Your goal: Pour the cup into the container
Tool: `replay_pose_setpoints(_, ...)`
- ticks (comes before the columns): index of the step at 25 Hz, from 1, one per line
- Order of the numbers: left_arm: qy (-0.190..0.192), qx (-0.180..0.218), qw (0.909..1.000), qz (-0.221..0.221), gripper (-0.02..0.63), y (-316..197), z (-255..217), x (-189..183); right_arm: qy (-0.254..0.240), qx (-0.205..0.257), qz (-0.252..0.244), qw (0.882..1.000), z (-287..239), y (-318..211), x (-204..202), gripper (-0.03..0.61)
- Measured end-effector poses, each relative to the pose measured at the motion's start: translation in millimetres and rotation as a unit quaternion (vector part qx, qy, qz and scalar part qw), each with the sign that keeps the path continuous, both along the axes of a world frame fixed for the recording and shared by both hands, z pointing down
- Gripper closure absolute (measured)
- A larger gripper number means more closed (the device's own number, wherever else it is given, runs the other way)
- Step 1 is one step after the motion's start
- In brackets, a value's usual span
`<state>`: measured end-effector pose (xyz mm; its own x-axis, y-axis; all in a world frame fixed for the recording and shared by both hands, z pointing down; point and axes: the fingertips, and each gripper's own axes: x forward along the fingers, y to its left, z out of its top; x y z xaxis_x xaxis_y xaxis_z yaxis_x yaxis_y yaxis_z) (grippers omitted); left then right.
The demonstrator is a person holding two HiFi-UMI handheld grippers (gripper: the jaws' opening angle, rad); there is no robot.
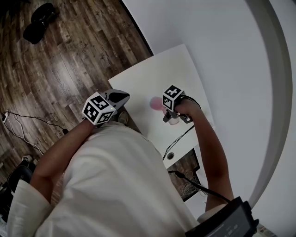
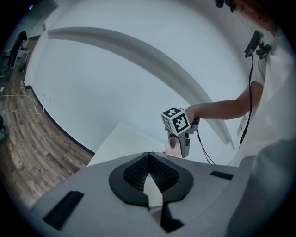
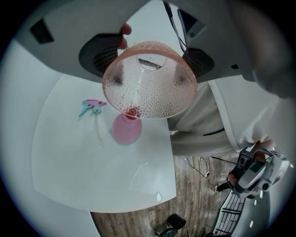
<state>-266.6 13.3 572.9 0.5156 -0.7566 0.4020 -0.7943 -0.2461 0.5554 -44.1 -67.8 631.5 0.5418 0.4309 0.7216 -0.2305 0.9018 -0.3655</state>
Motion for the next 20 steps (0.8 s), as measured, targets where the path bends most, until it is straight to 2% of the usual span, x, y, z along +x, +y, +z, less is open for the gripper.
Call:
replay_pose_setpoints(6, -0.013, 0.000, 0.9999, 0.010, 0.604, 13, 2, 14, -0.032, 0.010, 0.017, 0.999, 12, 19, 11, 0.199)
replay_pose_setpoints(10, -0.016, -0.002, 0.9998, 0.012, 0.604, 16, -9, 7, -0.058, 0.021, 0.032, 0.998, 6, 24, 2, 0.199)
replay_pose_setpoints(20, -0.033, -0.010, 0.9993, 0.012, 0.604, 20, -13, 12, -0.136, 0.044, 0.076, 0.987, 7, 29, 0, 0.199)
